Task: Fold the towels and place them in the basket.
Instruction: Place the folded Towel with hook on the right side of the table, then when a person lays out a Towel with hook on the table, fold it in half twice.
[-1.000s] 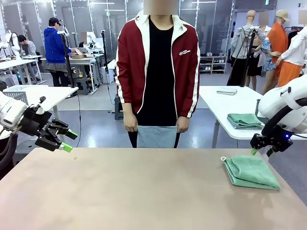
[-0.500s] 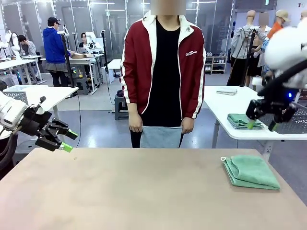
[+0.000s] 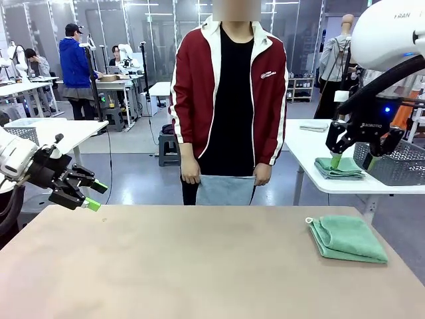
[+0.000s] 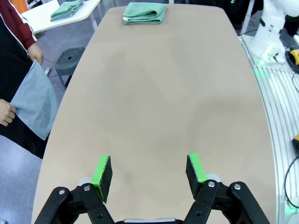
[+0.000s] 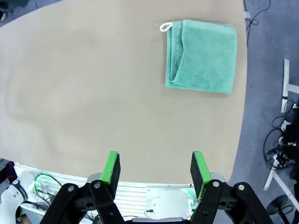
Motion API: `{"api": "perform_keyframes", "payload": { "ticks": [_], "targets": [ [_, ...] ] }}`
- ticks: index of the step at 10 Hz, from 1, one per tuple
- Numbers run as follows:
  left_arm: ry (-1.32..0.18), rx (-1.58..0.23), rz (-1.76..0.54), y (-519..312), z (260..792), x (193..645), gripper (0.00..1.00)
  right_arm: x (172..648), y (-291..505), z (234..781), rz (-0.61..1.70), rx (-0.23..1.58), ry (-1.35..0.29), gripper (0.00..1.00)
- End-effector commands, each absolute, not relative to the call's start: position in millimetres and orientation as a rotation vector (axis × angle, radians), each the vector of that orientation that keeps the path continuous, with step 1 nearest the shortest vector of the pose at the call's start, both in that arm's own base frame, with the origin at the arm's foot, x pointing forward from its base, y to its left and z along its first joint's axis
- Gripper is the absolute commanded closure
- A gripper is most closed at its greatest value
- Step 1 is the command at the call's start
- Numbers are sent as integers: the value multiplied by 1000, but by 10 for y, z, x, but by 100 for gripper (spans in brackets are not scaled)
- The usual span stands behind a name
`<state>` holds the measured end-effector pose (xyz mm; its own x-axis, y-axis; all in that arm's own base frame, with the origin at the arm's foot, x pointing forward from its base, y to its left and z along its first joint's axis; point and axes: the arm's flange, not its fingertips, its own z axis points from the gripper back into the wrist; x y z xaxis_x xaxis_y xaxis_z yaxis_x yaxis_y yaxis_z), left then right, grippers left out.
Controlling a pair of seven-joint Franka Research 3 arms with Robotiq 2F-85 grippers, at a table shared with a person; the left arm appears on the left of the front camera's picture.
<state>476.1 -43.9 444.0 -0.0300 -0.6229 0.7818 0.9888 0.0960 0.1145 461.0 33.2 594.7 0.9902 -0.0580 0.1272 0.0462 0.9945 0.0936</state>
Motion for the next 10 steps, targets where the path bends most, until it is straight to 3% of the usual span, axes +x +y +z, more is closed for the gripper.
{"api": "perform_keyframes", "payload": {
  "ticks": [1,10],
  "targets": [
    [-820,-582,-1415,-436,4447,4746,19,4602,315,5979,-55,94,-138,24],
    [-820,-582,-1415,-436,4447,4746,19,4602,315,5979,-55,94,-138,24]
  ]
}}
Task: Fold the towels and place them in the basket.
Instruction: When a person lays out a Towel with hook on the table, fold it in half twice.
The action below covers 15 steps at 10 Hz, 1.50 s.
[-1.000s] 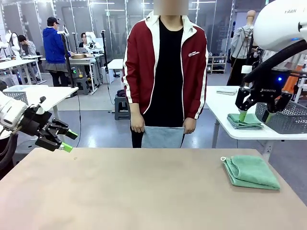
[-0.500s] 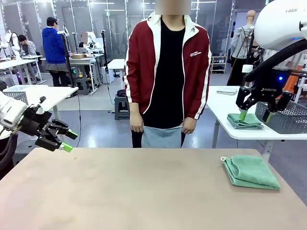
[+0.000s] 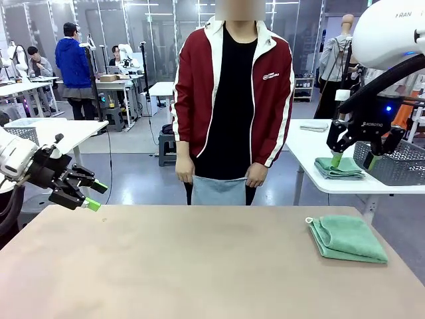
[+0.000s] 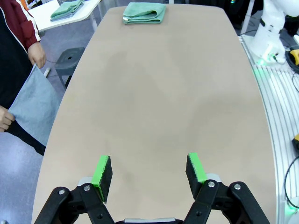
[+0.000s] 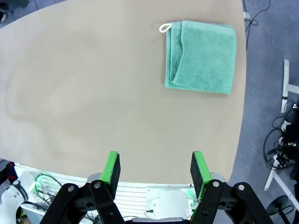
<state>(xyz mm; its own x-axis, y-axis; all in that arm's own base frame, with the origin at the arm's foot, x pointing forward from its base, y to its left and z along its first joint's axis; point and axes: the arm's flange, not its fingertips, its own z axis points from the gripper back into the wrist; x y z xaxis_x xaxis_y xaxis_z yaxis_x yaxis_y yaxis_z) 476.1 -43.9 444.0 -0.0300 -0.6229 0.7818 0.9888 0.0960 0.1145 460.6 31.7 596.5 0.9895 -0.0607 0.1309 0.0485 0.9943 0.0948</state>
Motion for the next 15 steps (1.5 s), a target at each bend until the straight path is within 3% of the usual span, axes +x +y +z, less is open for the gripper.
{"api": "perform_keyframes", "payload": {
  "ticks": [1,3,10,15],
  "targets": [
    [-820,-582,-1415,-436,4447,4746,19,4602,315,5979,-55,94,-138,24],
    [-814,-581,-1414,-439,4440,4761,19,4606,317,5965,-55,92,-134,24],
    [-945,-468,-1386,597,5888,4602,19,3923,-60,7487,-34,118,-335,24],
    [-973,-440,-1374,660,5958,4560,19,3848,-29,7605,-50,114,-351,24]
  ]
}}
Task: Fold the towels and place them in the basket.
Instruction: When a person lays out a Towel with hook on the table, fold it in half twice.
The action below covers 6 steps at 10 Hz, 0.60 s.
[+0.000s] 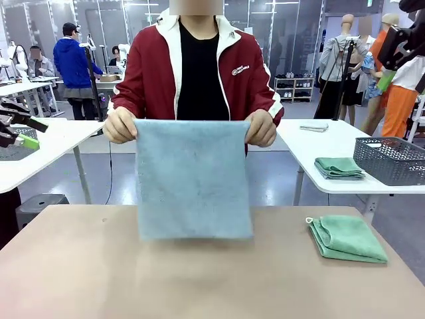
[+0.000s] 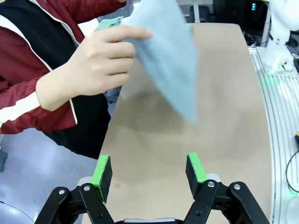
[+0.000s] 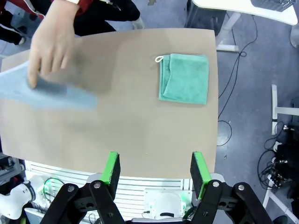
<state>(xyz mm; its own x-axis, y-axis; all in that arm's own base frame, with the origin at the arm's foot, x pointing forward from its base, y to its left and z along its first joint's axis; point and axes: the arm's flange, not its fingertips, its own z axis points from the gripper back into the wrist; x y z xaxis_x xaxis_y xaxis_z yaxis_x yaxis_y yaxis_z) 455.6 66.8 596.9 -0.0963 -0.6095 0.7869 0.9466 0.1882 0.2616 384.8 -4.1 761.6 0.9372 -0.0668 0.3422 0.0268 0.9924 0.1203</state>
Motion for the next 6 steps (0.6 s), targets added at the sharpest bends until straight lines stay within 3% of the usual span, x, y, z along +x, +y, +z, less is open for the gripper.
{"api": "perform_keyframes", "payload": {
  "ticks": [1,6],
  "targets": [
    [-973,-440,-1374,660,5958,4560,19,3848,-29,7605,-50,114,-351,24],
    [-973,-440,-1374,660,5958,4560,19,3848,-29,7605,-50,114,-351,24]
  ]
}}
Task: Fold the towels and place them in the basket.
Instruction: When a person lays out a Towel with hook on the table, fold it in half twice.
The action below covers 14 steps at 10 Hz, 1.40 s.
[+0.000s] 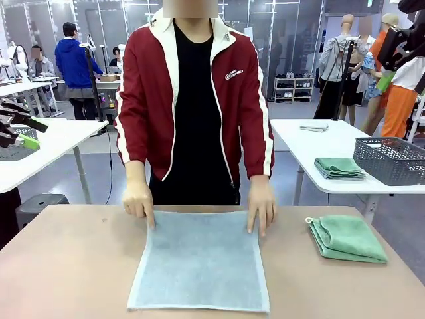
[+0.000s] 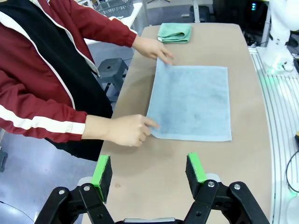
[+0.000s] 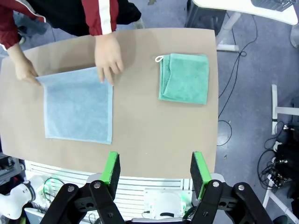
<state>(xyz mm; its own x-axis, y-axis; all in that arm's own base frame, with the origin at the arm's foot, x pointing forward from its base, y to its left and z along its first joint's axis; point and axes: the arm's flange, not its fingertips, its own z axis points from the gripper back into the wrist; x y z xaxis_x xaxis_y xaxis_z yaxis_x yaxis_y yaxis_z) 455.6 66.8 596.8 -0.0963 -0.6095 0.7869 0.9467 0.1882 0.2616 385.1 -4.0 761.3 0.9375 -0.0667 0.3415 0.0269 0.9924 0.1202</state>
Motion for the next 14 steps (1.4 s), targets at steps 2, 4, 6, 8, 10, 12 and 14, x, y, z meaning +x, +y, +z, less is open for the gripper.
{"api": "perform_keyframes", "payload": {
  "ticks": [2,4,6,8,10,12,14],
  "targets": [
    [-973,-440,-1374,660,5958,4560,19,3848,-29,7605,-50,114,-351,24],
    [-973,-440,-1374,660,5958,4560,19,3848,-29,7605,-50,114,-351,24],
    [-973,-440,-1374,660,5958,4560,19,3848,-29,7605,-50,114,-351,24],
    [-973,-440,-1374,660,5958,4560,19,3848,-29,7605,-50,114,-351,24],
    [-973,-440,-1374,660,5958,4560,19,3848,-29,7605,-50,114,-351,24],
    [-973,-440,-1374,660,5958,4560,19,3848,-29,7605,-50,114,-351,24],
    [-855,-401,-1425,366,6018,4612,19,3993,66,7592,132,92,-236,24]
  ]
}}
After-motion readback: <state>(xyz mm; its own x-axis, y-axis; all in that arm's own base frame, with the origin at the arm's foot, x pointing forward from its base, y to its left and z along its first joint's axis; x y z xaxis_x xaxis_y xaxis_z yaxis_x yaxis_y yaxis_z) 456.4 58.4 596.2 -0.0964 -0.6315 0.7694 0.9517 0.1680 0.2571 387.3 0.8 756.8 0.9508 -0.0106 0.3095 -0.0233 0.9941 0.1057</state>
